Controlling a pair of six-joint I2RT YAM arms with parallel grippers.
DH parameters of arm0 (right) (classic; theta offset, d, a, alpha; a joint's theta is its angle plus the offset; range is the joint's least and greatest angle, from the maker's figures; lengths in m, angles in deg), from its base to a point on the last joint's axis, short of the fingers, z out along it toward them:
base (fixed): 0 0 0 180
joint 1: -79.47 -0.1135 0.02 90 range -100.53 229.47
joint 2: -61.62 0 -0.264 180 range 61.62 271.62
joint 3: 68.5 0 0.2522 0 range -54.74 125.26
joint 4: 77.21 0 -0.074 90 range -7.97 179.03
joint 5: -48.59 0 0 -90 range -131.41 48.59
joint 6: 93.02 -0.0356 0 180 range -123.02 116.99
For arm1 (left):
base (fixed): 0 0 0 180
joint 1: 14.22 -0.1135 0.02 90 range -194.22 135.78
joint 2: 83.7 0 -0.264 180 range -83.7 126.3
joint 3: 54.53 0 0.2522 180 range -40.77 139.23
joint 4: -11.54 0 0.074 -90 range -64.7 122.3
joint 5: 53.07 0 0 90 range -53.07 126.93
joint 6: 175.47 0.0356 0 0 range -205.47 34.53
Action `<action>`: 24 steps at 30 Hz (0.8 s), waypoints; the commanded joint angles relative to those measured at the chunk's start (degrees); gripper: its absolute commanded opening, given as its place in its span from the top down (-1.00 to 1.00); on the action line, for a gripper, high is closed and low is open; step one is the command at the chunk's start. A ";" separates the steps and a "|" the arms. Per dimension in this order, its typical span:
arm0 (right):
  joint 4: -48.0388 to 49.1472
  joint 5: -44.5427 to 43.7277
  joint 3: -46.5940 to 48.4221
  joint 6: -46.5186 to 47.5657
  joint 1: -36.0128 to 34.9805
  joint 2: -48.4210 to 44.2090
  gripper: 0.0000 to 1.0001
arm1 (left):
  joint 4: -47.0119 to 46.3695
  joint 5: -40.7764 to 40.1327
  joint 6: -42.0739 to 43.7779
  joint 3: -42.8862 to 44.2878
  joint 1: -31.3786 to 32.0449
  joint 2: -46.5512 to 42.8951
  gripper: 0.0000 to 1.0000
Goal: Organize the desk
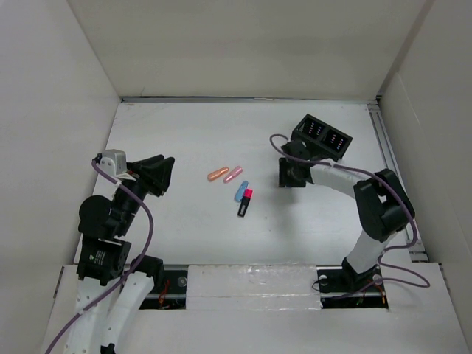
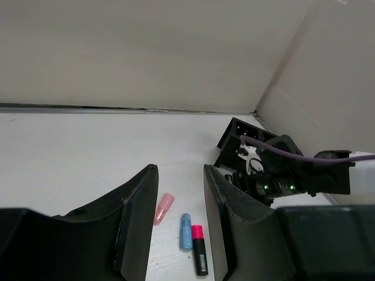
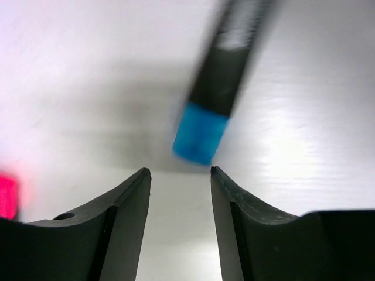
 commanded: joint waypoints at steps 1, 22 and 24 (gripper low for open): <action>-2.25 0.32 -0.33 -0.99 -5.93 -2.53 -0.01 | -2.82 -0.30 0.38 0.17 0.32 0.25 0.34; 0.99 -13.05 9.77 -5.92 -1.82 6.42 -0.41 | -3.52 1.54 -0.15 -0.35 0.32 1.48 0.33; 1.70 -12.70 9.87 -6.70 -2.34 7.82 -0.37 | -3.52 1.55 -0.15 -0.27 0.32 1.31 0.34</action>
